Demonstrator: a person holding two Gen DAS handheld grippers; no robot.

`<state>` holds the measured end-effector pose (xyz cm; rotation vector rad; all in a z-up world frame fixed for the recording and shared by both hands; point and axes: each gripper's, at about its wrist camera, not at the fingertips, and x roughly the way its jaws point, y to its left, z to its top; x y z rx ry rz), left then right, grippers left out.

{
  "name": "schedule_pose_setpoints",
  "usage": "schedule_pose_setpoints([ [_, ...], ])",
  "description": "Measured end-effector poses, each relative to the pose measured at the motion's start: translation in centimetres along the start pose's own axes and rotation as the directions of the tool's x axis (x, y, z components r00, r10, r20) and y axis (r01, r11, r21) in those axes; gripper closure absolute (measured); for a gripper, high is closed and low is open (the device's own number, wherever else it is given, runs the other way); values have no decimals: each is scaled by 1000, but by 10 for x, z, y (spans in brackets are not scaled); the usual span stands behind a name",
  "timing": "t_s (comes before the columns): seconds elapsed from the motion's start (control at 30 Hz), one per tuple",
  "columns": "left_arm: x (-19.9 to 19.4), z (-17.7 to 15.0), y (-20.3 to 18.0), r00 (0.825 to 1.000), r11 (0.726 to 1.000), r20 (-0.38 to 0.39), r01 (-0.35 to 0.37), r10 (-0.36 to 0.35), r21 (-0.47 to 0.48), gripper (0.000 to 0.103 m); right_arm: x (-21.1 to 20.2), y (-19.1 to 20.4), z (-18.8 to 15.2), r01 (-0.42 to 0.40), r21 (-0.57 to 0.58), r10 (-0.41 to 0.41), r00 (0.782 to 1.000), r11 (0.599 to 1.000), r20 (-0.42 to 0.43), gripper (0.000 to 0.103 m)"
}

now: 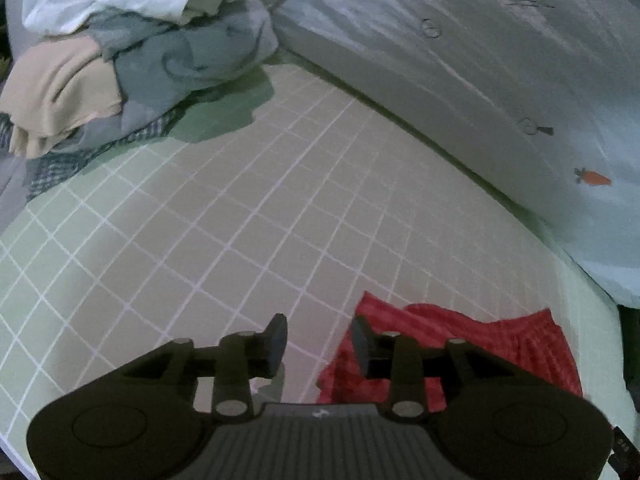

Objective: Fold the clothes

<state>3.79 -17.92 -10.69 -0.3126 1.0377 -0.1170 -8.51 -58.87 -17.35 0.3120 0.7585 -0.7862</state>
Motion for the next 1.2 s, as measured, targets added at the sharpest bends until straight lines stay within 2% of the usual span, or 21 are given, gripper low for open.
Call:
schedule_pose_setpoints([
  [0.07,9,2,-4,999,1000,-26,18,-18,1,56,2,6,8,-18,-29,19,1000,999,17,3],
  [0.2,33,2,-14,995,999,-91,45,-44,9,45,14,24,26,-89,-122,94,995,989,34,3],
  [0.37,63,1,-27,983,997,-171,73,-69,19,45,32,59,42,-198,-241,199,980,950,-18,2],
  [0.5,77,0,-37,980,997,-194,59,-50,40,47,57,85,46,-268,-318,251,963,909,-95,2],
  [0.53,79,0,-41,980,998,-195,49,-39,49,49,64,91,47,-285,-328,261,958,901,-116,3],
  [0.57,81,0,-43,981,998,-193,41,-29,57,57,70,93,47,-293,-331,263,956,897,-133,3],
  [0.6,82,1,-46,981,997,-192,34,-21,66,70,76,96,48,-301,-334,264,953,893,-151,3],
  [0.67,85,1,-53,982,996,-188,18,-1,88,86,86,100,49,-313,-341,266,948,887,-177,7],
  [0.73,89,4,-58,983,994,-185,5,15,108,93,92,102,48,-325,-347,271,942,880,-197,24],
  [0.77,90,6,-60,983,993,-185,2,19,115,97,93,102,48,-333,-352,276,940,875,-202,27],
  [0.8,92,7,-62,983,993,-184,1,21,119,98,94,103,49,-341,-357,282,937,870,-208,36],
  [0.87,95,9,-67,983,992,-184,-2,26,130,99,94,103,50,-368,-365,310,928,855,-209,48],
  [0.93,98,13,-73,984,989,-176,-6,32,147,100,94,105,53,-392,-370,334,918,842,-213,78],
  [1.0,101,20,-79,986,988,-162,-4,29,155,100,96,105,56,-376,-390,322,926,841,-199,101],
  [1.07,100,30,-86,991,986,-133,3,19,165,100,99,105,61,-348,-408,301,937,844,-176,102],
  [1.2,80,55,-101,999,977,-28,44,-39,208,100,101,82,87,-237,-307,228,972,922,-66,102],
])
